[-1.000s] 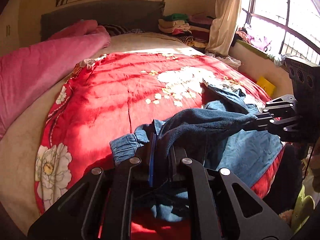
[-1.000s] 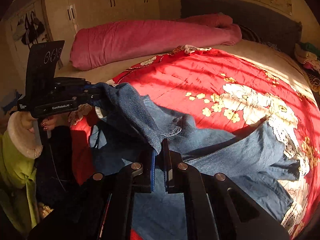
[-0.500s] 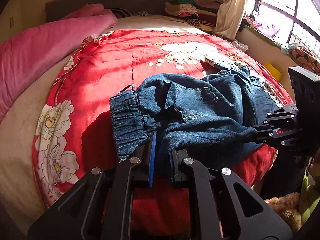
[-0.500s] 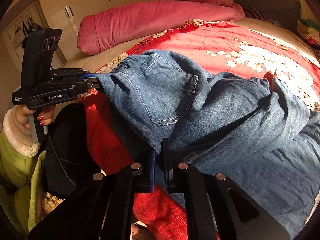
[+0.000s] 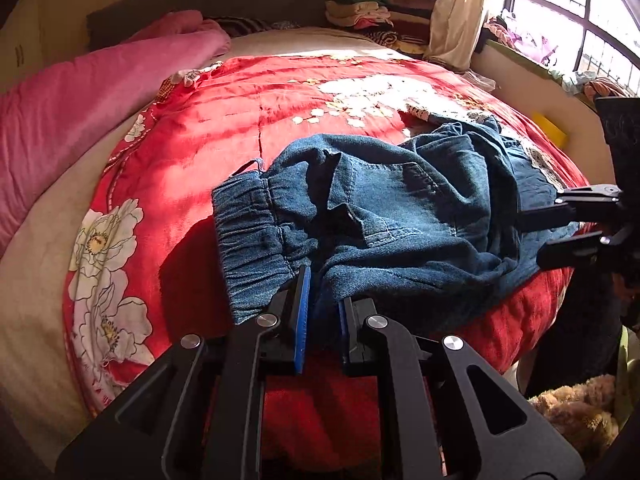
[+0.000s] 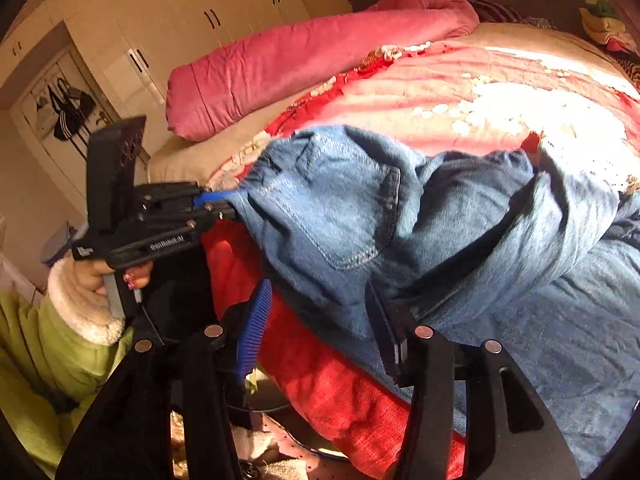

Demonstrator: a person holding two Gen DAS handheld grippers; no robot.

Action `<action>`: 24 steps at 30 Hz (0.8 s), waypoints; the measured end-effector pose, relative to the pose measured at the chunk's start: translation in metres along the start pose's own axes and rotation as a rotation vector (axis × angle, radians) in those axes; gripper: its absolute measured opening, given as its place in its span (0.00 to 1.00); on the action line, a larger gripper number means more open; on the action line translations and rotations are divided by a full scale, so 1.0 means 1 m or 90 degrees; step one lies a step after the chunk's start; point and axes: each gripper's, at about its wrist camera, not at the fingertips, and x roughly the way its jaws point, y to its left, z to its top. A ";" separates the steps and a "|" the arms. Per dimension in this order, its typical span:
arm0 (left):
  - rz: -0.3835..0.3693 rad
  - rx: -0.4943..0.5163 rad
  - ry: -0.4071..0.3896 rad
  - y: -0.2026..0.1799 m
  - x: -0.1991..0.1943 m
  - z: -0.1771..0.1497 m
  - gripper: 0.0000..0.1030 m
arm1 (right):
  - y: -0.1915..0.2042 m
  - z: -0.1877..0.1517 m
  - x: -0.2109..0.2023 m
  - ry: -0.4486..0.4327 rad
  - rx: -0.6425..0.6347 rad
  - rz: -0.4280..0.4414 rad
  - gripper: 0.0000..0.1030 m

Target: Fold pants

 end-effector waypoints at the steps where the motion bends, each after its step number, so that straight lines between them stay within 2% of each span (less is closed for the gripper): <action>1: 0.000 0.002 0.001 -0.001 0.000 0.000 0.06 | 0.000 0.004 0.000 -0.006 0.001 -0.009 0.46; 5: 0.005 0.006 0.001 -0.003 -0.002 0.000 0.06 | -0.004 0.010 0.028 0.025 -0.004 -0.048 0.47; 9: -0.005 -0.003 0.000 -0.002 -0.009 -0.001 0.09 | -0.014 -0.005 0.064 0.095 0.000 -0.095 0.47; 11: -0.013 -0.005 0.002 -0.002 -0.013 -0.002 0.11 | -0.013 -0.012 0.069 0.093 -0.010 -0.109 0.47; 14: -0.001 0.008 0.008 -0.007 -0.017 -0.003 0.14 | -0.009 -0.013 0.073 0.099 -0.031 -0.133 0.48; 15: 0.005 0.012 0.009 -0.009 -0.018 -0.003 0.22 | -0.008 -0.013 0.075 0.102 -0.035 -0.138 0.48; 16: 0.014 0.013 0.009 -0.009 -0.020 -0.004 0.49 | -0.007 -0.013 0.077 0.104 -0.036 -0.142 0.48; 17: 0.026 0.011 0.005 -0.008 -0.023 -0.004 0.58 | -0.007 -0.014 0.077 0.103 -0.036 -0.143 0.48; 24: 0.009 -0.017 -0.040 -0.005 -0.055 0.006 0.59 | -0.007 -0.014 0.077 0.092 -0.032 -0.142 0.48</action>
